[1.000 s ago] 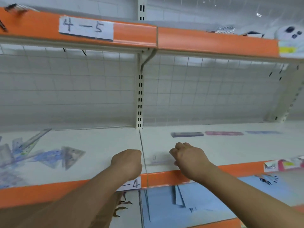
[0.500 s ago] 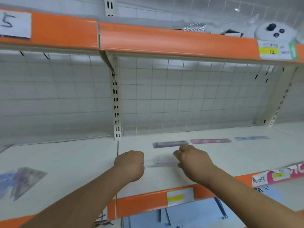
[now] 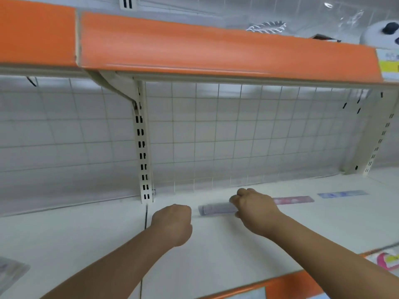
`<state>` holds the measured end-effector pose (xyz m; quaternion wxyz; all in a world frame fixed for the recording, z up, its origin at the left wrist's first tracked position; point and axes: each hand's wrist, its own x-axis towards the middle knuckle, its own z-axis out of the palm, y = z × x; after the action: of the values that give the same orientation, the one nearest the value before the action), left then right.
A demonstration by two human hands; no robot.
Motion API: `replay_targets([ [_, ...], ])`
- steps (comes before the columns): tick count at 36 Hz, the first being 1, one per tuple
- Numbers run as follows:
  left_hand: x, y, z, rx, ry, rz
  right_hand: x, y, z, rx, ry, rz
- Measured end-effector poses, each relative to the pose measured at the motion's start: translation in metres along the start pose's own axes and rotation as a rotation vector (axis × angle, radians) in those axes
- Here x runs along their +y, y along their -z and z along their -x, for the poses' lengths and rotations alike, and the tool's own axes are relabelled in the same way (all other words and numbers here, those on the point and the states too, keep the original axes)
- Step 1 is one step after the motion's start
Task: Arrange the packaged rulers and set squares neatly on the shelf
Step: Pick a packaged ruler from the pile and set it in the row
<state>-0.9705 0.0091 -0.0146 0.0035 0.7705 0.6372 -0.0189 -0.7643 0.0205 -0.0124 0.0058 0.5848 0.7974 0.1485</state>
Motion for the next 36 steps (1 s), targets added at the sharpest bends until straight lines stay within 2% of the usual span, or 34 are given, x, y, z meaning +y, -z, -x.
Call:
replay_targets([
  [13,0.007,0.008,-0.015,0.042,0.204,0.027,0.033,-0.027,-0.056,-0.047,0.108,-0.072],
  [24,0.028,-0.002,-0.013,-0.013,0.32,0.018,0.041,-0.044,-0.077,-0.131,0.268,-0.19],
  [36,0.035,-0.003,-0.009,-0.021,0.391,-0.011,0.045,-0.051,-0.08,-0.191,0.302,-0.226],
])
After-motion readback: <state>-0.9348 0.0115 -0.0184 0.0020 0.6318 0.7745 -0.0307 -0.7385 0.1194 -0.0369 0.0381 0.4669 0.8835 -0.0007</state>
